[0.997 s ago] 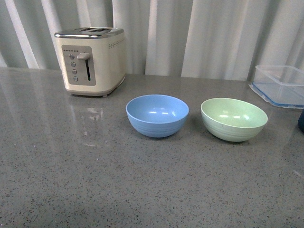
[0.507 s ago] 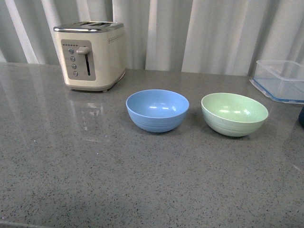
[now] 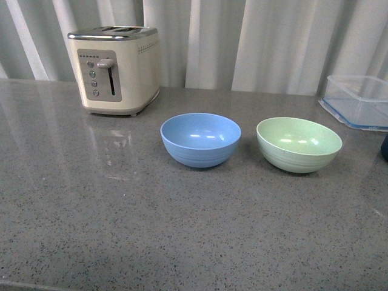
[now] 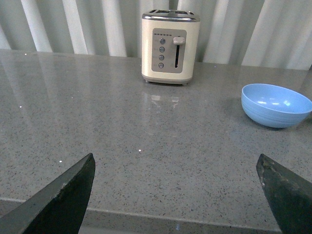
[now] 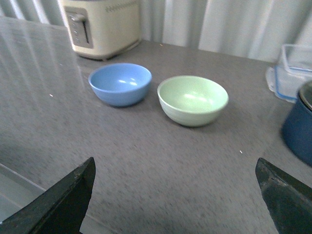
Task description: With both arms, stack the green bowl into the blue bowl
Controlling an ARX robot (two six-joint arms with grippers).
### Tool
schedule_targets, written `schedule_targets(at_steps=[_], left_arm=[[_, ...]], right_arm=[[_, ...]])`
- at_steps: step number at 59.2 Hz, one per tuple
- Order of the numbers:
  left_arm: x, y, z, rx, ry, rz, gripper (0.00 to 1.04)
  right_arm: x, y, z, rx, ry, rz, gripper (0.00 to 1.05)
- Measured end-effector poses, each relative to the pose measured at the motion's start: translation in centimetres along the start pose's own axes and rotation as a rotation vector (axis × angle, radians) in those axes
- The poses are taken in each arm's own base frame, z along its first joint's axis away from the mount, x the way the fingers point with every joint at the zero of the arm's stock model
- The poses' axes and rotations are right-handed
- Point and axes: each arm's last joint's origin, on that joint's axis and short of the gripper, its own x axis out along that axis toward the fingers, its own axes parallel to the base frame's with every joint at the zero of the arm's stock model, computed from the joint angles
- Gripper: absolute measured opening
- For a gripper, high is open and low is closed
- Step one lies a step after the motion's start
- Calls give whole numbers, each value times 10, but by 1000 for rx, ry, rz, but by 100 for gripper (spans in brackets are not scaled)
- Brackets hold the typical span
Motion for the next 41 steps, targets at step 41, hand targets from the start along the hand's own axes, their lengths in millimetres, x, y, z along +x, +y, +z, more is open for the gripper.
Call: schedule_targets(at_steps=[41], left_arm=[[0, 0, 0, 0, -1, 0, 98]], right_arm=[[275, -62, 46, 280, 568, -317, 95]])
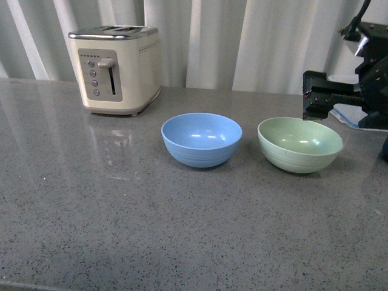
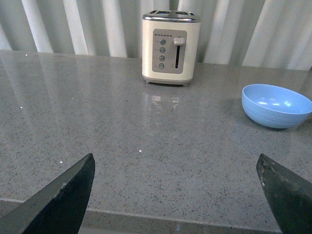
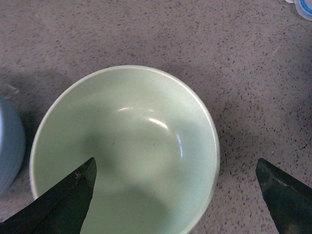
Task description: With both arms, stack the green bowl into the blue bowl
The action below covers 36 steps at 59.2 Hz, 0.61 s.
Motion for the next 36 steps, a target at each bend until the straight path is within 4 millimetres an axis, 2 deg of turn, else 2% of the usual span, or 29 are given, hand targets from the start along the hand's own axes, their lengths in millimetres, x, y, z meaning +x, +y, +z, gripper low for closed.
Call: schedule_targets(at_steps=[12, 19, 36], left_arm=[[0, 0, 0, 0, 0, 0, 98], [0, 0, 0, 0, 0, 0, 98], [0, 0, 0, 0, 0, 0, 98]], right_arm=[[34, -12, 6, 29, 41, -80, 95], [44, -19, 6, 45, 62, -103, 94], [56, -24, 1, 56, 100, -115, 54]])
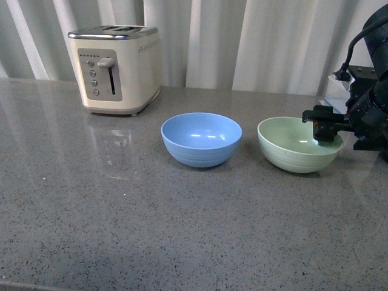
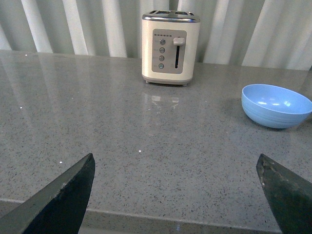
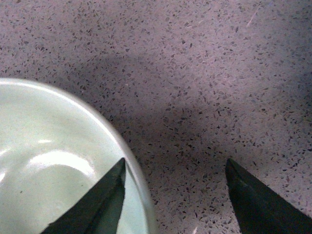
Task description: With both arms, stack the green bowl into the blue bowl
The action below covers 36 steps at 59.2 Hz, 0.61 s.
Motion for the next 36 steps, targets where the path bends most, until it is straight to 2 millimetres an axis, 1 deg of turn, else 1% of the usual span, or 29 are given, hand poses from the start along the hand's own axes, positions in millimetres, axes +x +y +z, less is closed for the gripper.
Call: schedule_targets(at_steps=[11, 15, 17, 19, 21, 31, 36], left_arm=[[0, 0, 0, 0, 0, 0, 98], [0, 0, 0, 0, 0, 0, 98], [0, 0, 0, 0, 0, 0, 98], [0, 0, 0, 0, 0, 0, 98], [0, 0, 0, 0, 0, 0, 98], [0, 0, 0, 0, 0, 0, 98], [0, 0, 0, 0, 0, 0, 98]], right_arm=[[0, 0, 1, 1, -8, 3, 29], [0, 0, 2, 2, -16, 6, 18], [-2, 0, 3, 3, -23, 10, 10], [-6, -1, 5, 9, -33, 16, 4], [-9, -1, 7, 9, -44, 25, 1], [-33, 0, 18, 8, -112, 45, 1], [-52, 6, 26, 5, -156, 92, 1]])
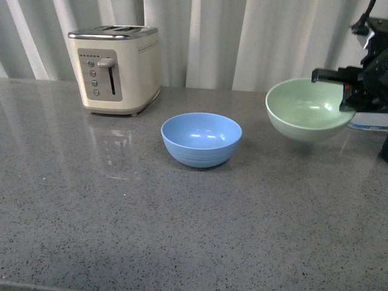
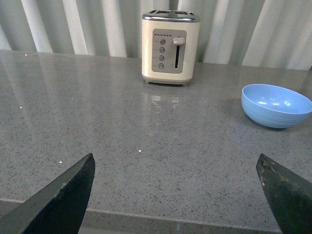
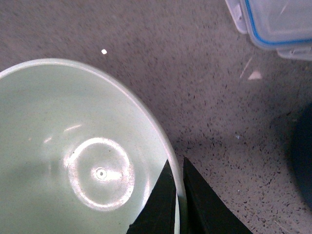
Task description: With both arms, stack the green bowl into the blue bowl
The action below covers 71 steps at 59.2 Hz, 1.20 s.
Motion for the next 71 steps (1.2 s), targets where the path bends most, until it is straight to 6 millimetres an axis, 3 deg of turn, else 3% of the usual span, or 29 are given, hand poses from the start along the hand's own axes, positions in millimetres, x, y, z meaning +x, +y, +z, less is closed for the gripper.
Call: schedule_targets(at_steps=[12, 19, 26, 39, 47, 55, 63, 71], left_arm=[[0, 0, 0, 0, 0, 0, 98], [0, 0, 0, 0, 0, 0, 98], [0, 0, 0, 0, 0, 0, 98], [0, 0, 0, 0, 0, 0, 98], [0, 0, 0, 0, 0, 0, 98], [0, 0, 0, 0, 0, 0, 98], [0, 0, 0, 0, 0, 0, 98], [0, 0, 0, 0, 0, 0, 98]], right_arm=[[-17, 38, 7, -22, -51, 134, 1], [-12, 81, 4, -47, -63, 220, 1], [1, 104, -2, -60, -38, 248, 1], [29, 120, -18, -79, 21, 219, 1], [36, 123, -24, -88, 45, 209, 1], [33, 125, -23, -88, 35, 223, 21], [17, 121, -16, -72, 0, 275, 41], [-31, 94, 1, 3, -207, 357, 66]])
